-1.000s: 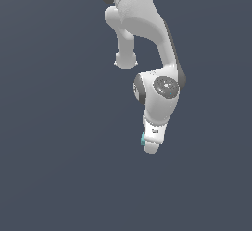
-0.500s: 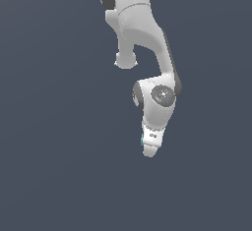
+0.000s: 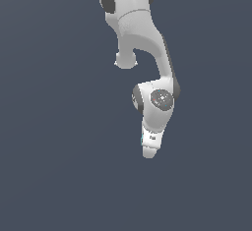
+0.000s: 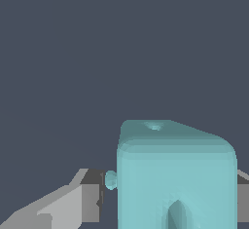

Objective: Pick up the object and move it to a goal position.

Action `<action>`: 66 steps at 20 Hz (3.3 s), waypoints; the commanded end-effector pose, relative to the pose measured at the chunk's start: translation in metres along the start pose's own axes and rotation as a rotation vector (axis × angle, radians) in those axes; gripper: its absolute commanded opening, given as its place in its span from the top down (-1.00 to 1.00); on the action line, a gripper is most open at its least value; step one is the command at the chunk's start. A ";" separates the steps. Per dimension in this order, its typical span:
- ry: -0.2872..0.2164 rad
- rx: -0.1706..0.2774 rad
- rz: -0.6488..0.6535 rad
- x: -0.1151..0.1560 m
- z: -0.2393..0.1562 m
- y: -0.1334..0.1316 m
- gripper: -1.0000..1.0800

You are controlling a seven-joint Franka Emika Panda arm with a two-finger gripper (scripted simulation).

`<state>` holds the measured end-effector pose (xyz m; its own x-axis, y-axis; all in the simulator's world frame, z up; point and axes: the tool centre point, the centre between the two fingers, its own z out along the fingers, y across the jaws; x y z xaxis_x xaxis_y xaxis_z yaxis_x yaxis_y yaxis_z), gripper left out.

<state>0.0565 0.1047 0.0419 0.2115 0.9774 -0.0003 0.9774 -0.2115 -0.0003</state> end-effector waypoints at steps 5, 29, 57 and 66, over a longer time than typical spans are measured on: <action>0.000 0.000 0.000 0.000 0.000 0.000 1.00; -0.001 0.000 -0.002 -0.028 -0.149 -0.003 1.00; 0.001 0.000 -0.001 -0.080 -0.434 -0.001 1.00; 0.000 0.000 0.000 -0.085 -0.460 0.002 1.00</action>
<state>0.0401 0.0221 0.4991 0.2117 0.9773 0.0004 0.9773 -0.2117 0.0003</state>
